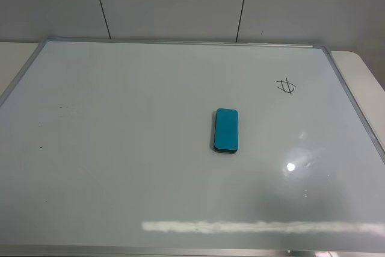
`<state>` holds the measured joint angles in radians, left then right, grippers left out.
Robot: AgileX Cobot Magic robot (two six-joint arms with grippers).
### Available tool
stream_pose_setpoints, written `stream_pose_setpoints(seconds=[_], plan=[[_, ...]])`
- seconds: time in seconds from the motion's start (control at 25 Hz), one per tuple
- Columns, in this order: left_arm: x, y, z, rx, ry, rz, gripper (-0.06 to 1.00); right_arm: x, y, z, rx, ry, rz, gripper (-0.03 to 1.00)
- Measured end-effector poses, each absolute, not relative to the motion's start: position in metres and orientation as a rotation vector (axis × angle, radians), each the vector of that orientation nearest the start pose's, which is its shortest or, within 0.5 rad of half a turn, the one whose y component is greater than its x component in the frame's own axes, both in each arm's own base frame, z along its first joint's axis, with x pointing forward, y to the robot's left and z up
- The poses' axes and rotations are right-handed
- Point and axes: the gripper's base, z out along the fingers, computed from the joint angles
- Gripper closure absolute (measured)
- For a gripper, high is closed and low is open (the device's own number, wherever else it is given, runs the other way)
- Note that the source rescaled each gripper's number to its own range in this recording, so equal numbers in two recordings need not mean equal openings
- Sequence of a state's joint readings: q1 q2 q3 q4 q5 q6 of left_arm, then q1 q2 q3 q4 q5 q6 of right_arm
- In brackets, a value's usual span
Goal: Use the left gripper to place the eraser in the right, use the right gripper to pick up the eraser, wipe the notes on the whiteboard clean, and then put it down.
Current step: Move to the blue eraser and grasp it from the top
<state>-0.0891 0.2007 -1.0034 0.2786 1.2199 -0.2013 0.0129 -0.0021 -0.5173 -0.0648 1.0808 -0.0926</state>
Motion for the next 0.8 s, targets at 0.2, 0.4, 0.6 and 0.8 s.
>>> stream_pose_setpoints(seconds=[0.2, 0.4, 0.6, 0.8], plan=[[-0.03, 0.025, 0.353, -0.251, 1.968, 0.078, -0.06, -0.008, -0.005, 0.281, -0.103, 2.043, -0.127, 0.1], [-0.018, 0.017, 0.293, -0.304, 2.072, 0.014, -0.06, -0.008, -0.005, 0.281, -0.103, 2.043, -0.127, 0.1], [-0.014, 0.015, 0.282, -0.3, 2.05, -0.003, -0.06, -0.008, -0.005, 0.281, -0.103, 2.043, -0.127, 0.1], [-0.009, 0.014, 0.28, -0.256, 2.021, -0.008, -0.06, -0.008, -0.005, 0.281, -0.103, 2.043, -0.127, 0.1]])
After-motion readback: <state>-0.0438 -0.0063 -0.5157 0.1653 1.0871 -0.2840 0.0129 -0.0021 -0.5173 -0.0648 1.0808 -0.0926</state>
